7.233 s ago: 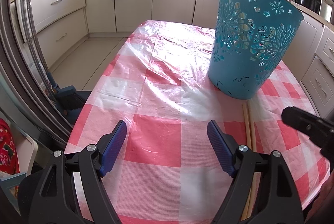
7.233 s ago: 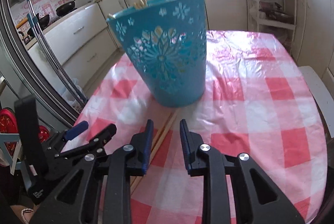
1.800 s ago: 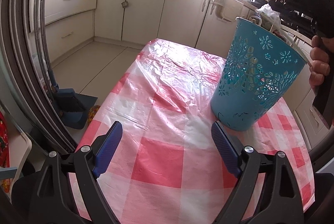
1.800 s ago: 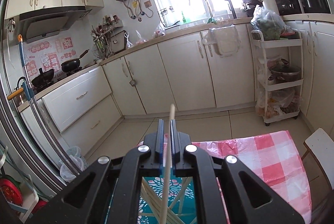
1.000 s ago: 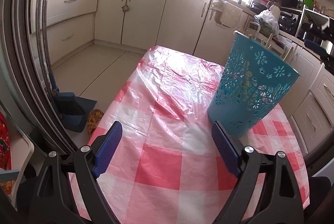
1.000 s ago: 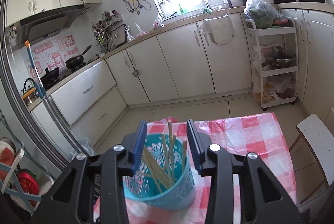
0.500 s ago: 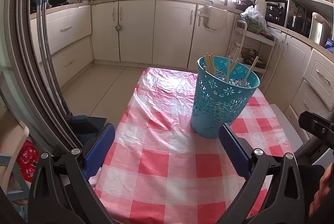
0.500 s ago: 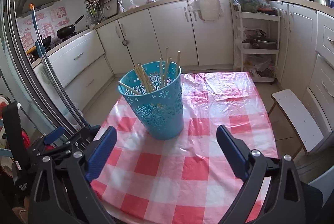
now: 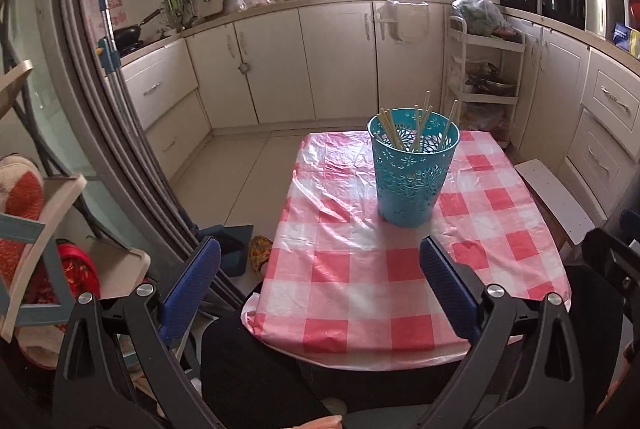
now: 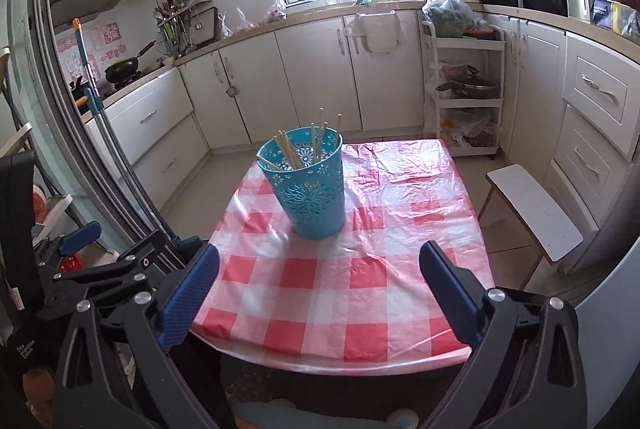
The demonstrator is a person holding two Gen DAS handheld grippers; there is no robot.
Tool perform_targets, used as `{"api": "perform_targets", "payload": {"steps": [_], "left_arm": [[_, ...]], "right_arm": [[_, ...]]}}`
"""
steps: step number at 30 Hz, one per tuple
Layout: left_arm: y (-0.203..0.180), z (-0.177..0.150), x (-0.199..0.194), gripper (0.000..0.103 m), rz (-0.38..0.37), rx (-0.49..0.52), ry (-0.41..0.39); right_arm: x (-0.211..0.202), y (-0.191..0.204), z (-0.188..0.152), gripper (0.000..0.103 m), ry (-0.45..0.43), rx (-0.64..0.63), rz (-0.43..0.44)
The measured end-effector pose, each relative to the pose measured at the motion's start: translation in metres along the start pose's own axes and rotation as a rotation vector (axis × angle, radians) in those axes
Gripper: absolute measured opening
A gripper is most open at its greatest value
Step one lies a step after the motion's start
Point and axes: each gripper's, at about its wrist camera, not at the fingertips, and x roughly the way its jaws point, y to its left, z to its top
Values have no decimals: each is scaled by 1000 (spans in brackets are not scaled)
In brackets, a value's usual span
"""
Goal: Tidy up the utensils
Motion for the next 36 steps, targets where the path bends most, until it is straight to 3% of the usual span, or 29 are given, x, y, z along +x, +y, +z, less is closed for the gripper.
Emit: {"api": "perform_targets", "payload": {"steps": [7,15,36], "left_arm": [[11,-16,-40,96,7,-10,15],[22,-29,-84,96,-23,-70,-102],[24,-29,-103,96,-39,-79,-131]], "right_arm": [[-46,22,-27,96,-56,-15,-2],[-63,21,-27,96,-107,2,3],[-73,27,-32,96,-114,-7,25]]}}
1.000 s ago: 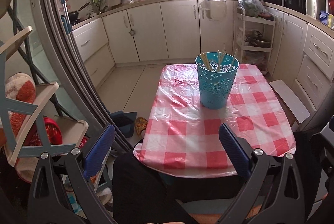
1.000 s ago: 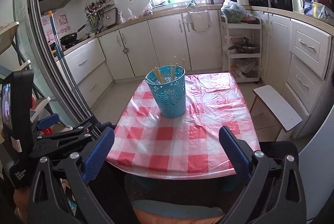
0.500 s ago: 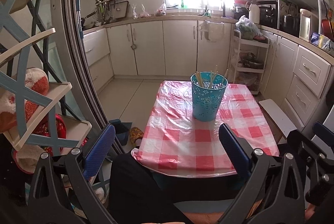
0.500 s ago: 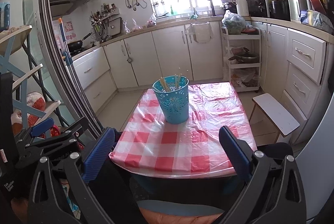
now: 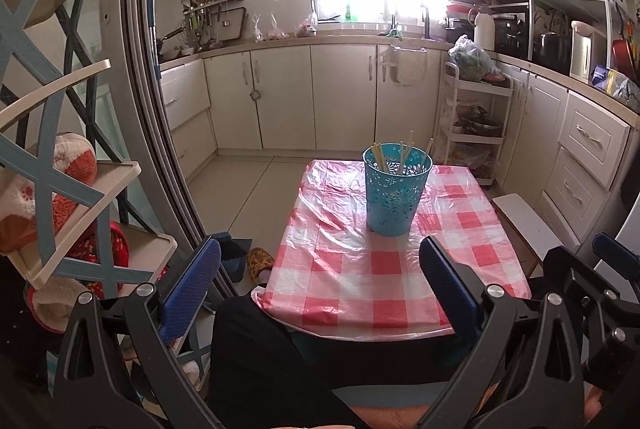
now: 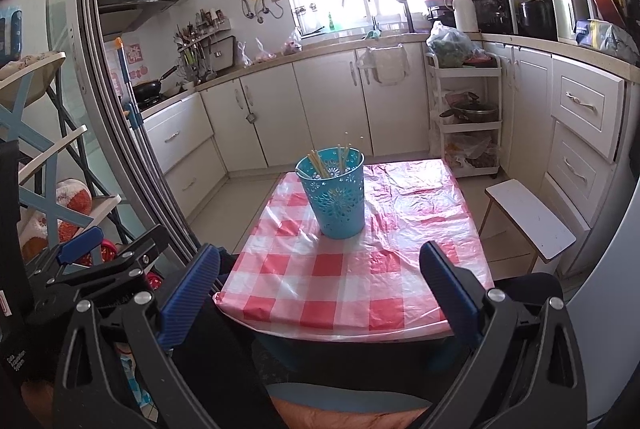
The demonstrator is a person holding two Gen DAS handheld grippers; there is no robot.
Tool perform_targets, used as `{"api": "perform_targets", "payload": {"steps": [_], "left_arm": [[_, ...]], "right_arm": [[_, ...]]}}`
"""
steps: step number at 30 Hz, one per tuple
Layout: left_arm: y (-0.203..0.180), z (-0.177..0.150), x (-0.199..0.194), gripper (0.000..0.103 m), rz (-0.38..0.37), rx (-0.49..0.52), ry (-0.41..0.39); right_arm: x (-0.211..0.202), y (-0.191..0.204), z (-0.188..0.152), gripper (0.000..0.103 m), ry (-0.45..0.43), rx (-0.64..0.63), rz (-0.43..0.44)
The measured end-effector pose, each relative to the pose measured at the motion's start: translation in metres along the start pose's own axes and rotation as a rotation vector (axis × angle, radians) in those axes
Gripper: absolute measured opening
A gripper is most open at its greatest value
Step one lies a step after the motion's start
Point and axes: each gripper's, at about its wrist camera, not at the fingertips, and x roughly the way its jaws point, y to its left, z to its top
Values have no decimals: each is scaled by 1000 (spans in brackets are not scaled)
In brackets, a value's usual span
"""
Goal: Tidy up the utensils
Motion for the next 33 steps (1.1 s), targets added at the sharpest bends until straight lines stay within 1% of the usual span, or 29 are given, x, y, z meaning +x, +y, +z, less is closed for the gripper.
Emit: {"api": "perform_targets", "payload": {"steps": [24,31,32,33], "left_arm": [[-1,-2,-2,96,-6,-1,6],[4,-3,0,96,3,-26,9],[5,-3,0,96,5,-29,0],[6,-5,-4,96,-3,-35,-32]], "right_arm": [[1,1,1,96,17,12,6],[1,1,1,96,17,12,6],[1,1,1,96,18,12,6],[1,1,1,96,17,12,6]]}}
